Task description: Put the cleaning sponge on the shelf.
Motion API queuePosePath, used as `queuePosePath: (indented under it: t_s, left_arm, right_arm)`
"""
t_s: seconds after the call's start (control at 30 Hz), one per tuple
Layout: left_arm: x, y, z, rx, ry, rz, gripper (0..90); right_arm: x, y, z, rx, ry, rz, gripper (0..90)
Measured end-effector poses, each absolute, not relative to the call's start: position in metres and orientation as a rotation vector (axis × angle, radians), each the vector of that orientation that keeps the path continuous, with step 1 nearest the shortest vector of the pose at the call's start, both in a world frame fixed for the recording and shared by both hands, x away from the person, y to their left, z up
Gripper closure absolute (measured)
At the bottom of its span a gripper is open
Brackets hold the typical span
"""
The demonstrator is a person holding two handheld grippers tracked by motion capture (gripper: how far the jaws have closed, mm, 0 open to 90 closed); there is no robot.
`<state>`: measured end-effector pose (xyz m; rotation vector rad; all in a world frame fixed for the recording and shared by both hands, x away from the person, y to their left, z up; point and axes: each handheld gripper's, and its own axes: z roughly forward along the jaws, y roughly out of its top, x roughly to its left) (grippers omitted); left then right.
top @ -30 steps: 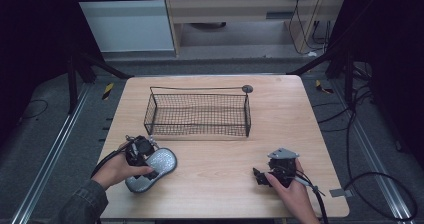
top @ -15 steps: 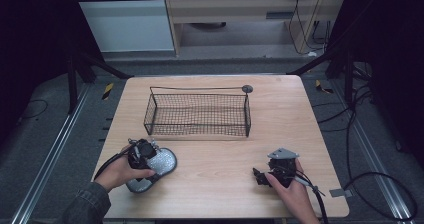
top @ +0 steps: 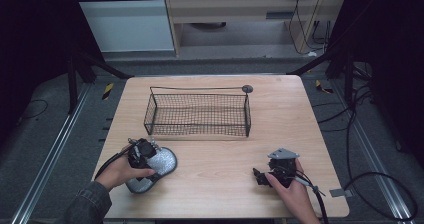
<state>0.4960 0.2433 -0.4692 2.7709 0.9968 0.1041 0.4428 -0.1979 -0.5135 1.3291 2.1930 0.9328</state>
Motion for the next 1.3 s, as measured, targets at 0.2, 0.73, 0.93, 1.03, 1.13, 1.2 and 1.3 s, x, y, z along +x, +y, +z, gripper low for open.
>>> queuePosePath:
  t_s: [0.2,0.73,0.93,1.03,1.13,1.2,1.3]
  left_arm:
    - [0.495,0.242,-0.472,2.781,1.000,0.104,2.4]
    - [0.495,0.247,-0.474,2.756,1.012,0.115,7.2]
    - [0.492,0.249,-0.465,2.729,1.001,0.157,8.3]
    - [0.490,0.249,-0.462,2.711,0.995,0.179,8.4]
    - [0.489,0.248,-0.458,2.703,0.977,0.200,8.4]
    - [0.489,0.248,-0.453,2.690,0.964,0.226,8.3]
    - [0.489,0.248,-0.446,2.685,0.950,0.260,8.4]
  right_arm:
    - [0.443,-0.198,-0.513,1.329,2.193,0.933,0.4]
    - [0.443,-0.198,-0.514,1.327,2.195,0.933,0.4]
    - [0.443,-0.198,-0.513,1.330,2.195,0.935,0.4]
    - [0.443,-0.198,-0.513,1.328,2.195,0.933,0.4]
    - [0.443,-0.198,-0.513,1.327,2.195,0.932,0.4]
    - [0.443,-0.198,-0.513,1.327,2.195,0.932,0.4]
    - [0.443,-0.198,-0.513,1.328,2.195,0.935,0.4]
